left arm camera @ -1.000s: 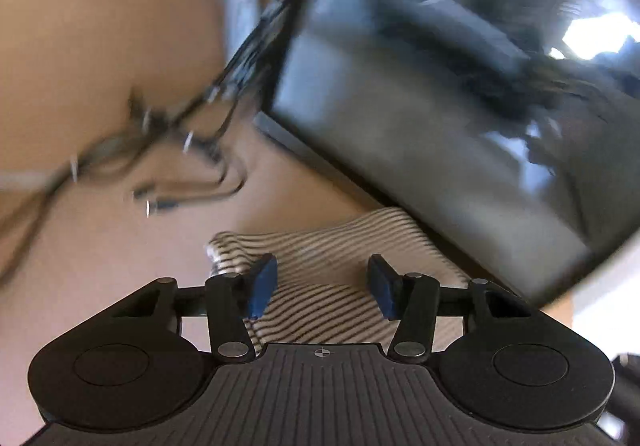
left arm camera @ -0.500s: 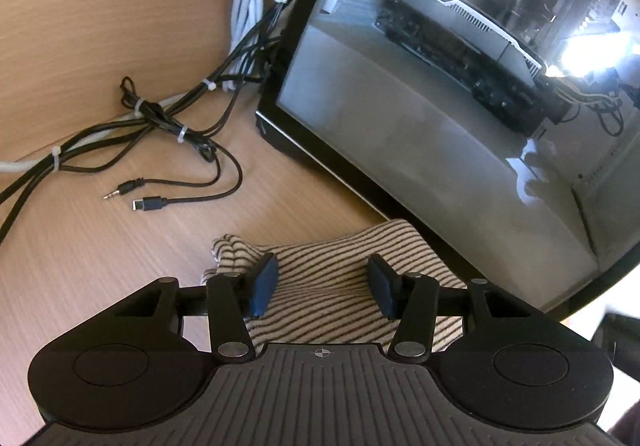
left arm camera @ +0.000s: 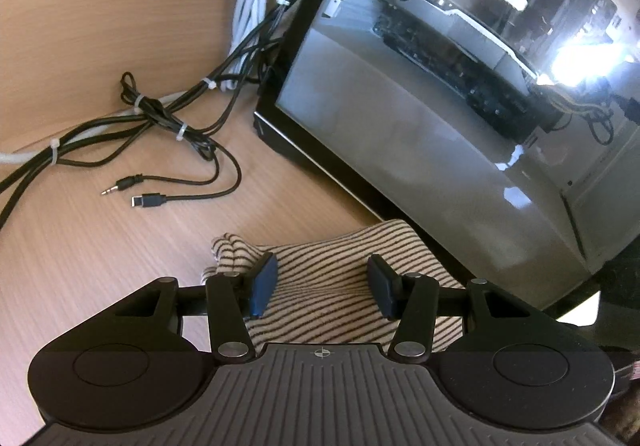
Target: Fold clothes
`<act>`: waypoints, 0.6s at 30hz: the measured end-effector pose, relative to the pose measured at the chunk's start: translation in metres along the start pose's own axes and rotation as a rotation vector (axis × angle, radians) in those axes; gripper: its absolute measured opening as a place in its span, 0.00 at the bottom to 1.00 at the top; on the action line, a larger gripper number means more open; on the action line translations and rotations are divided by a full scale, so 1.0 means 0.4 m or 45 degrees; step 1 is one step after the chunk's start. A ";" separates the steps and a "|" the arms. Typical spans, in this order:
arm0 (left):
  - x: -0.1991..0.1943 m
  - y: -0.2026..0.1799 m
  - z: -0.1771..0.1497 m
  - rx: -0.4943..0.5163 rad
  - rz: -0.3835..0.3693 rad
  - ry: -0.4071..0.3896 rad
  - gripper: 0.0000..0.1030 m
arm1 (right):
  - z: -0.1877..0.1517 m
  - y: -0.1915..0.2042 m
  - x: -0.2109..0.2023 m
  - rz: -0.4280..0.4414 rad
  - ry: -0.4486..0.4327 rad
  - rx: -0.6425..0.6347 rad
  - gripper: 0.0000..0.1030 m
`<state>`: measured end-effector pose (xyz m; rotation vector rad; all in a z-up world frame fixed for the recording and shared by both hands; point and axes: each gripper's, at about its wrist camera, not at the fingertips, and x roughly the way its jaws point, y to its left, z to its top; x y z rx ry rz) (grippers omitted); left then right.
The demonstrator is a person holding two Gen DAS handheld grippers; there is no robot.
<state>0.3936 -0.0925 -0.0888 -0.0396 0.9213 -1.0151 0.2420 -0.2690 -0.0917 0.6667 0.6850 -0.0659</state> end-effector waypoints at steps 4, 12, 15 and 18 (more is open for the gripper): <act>0.012 -0.001 0.008 -0.044 -0.049 -0.004 0.55 | -0.008 0.055 -0.076 -0.008 -0.094 -0.166 0.58; -0.037 -0.081 0.007 0.095 0.029 -0.044 0.57 | -0.070 0.104 -0.112 -0.367 -0.143 -0.535 0.63; -0.127 -0.096 -0.005 0.075 0.032 -0.118 0.60 | -0.102 0.164 -0.172 -0.422 -0.249 -0.707 0.63; -0.149 -0.092 -0.023 0.033 -0.010 -0.093 0.58 | -0.142 0.192 -0.200 -0.338 -0.239 -0.749 0.63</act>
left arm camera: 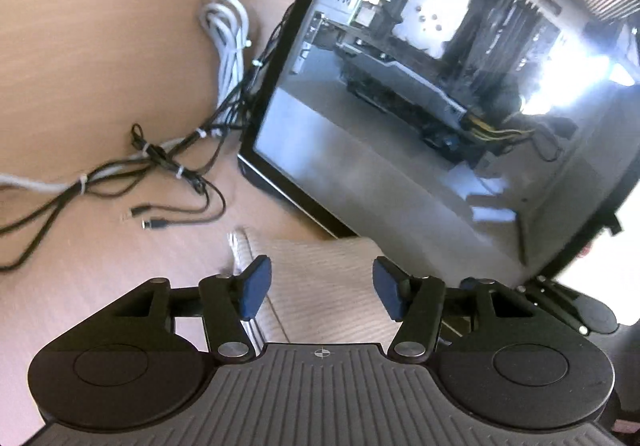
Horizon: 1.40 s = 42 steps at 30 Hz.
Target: Fold clothes
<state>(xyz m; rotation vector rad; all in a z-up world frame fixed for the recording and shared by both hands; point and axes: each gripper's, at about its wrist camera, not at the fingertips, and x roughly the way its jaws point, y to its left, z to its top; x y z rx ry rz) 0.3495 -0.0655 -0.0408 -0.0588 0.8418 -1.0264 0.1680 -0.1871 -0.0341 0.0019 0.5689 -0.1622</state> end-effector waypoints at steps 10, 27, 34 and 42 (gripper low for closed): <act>0.066 0.062 -0.066 -0.219 0.076 0.151 0.66 | -0.066 0.076 0.053 0.017 0.126 -0.033 0.71; -0.349 -0.080 -0.334 0.144 0.372 -0.117 1.00 | -0.183 0.233 -0.200 -0.220 -0.001 0.419 1.00; -0.469 -0.091 -0.547 -0.028 0.440 -0.130 1.00 | -0.275 0.331 -0.344 -0.507 -0.041 0.517 1.00; -0.541 -0.141 -0.548 0.102 0.499 -0.216 1.00 | -0.254 0.394 -0.406 -0.499 -0.075 0.356 1.00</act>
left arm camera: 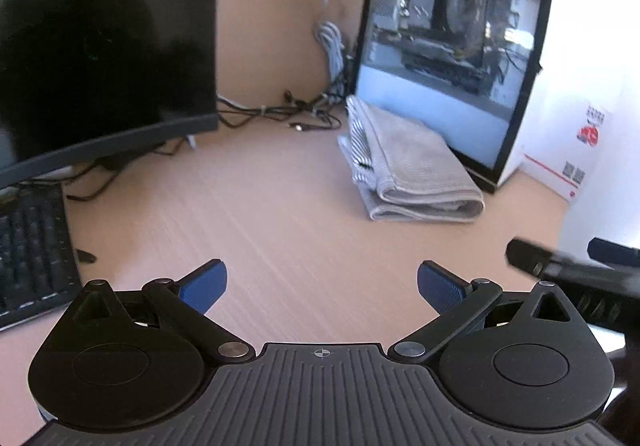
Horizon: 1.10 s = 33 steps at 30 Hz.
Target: Fold clothes
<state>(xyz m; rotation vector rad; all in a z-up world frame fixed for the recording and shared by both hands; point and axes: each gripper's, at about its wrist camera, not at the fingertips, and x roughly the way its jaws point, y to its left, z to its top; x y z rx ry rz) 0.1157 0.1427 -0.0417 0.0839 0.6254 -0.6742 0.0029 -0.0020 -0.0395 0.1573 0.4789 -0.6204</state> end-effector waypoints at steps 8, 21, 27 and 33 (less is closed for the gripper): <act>-0.008 -0.015 -0.008 -0.049 0.097 0.011 1.00 | 0.006 -0.013 -0.006 0.071 0.022 -0.066 1.00; 0.012 -0.114 -0.018 -0.006 0.049 0.038 1.00 | -0.013 -0.110 0.004 0.060 0.093 -0.010 1.00; 0.027 -0.154 -0.016 0.010 0.021 0.053 1.00 | -0.022 -0.153 0.007 0.046 0.109 0.027 1.00; 0.040 -0.173 -0.014 0.015 0.018 0.060 1.00 | -0.028 -0.176 0.016 0.044 0.130 0.040 1.00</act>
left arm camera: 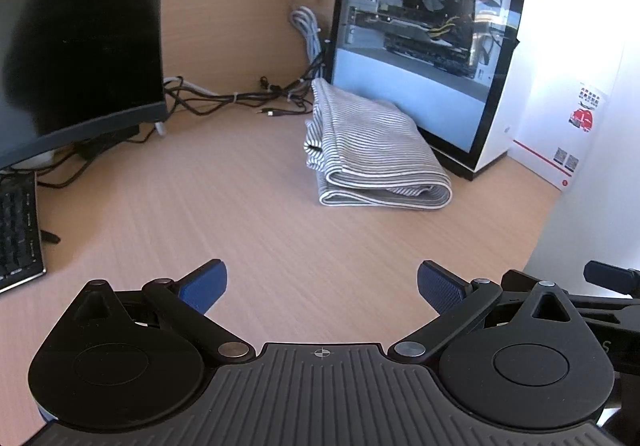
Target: Fold clothes
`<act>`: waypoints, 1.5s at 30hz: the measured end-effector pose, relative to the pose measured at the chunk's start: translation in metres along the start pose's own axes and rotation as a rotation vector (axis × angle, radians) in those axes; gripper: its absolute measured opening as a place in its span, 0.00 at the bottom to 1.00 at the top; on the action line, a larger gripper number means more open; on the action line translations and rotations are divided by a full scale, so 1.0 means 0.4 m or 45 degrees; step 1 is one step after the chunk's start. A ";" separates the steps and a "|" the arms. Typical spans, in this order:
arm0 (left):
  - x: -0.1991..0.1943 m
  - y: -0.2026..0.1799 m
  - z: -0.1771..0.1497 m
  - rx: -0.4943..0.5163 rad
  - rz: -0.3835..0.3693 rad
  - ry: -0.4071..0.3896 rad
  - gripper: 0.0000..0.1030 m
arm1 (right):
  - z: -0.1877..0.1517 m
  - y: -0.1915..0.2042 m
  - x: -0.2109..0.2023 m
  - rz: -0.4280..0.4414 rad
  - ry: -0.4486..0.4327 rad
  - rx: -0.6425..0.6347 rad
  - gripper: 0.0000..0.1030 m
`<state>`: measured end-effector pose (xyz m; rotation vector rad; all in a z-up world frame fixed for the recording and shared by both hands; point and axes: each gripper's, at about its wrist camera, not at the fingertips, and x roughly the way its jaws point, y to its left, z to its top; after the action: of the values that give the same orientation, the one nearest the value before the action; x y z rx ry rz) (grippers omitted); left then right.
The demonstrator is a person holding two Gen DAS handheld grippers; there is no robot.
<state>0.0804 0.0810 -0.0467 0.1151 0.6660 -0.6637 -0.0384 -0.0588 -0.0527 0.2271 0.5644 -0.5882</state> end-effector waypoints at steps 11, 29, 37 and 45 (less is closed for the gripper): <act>0.011 -0.011 0.008 0.008 -0.002 0.002 1.00 | 0.009 -0.011 0.003 -0.015 -0.016 0.008 1.00; 0.014 -0.022 0.004 0.013 -0.008 0.007 1.00 | 0.007 -0.022 0.007 -0.015 -0.006 0.017 1.00; 0.016 -0.032 0.001 0.026 0.002 0.011 1.00 | 0.010 -0.029 -0.002 -0.012 -0.035 0.036 1.00; 0.018 -0.035 0.003 0.036 0.006 0.009 1.00 | 0.009 -0.031 -0.002 -0.012 -0.042 0.043 1.00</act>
<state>0.0767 0.0658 -0.0485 0.1449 0.6630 -0.6688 -0.0445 -0.0697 -0.0498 0.2463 0.5243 -0.6098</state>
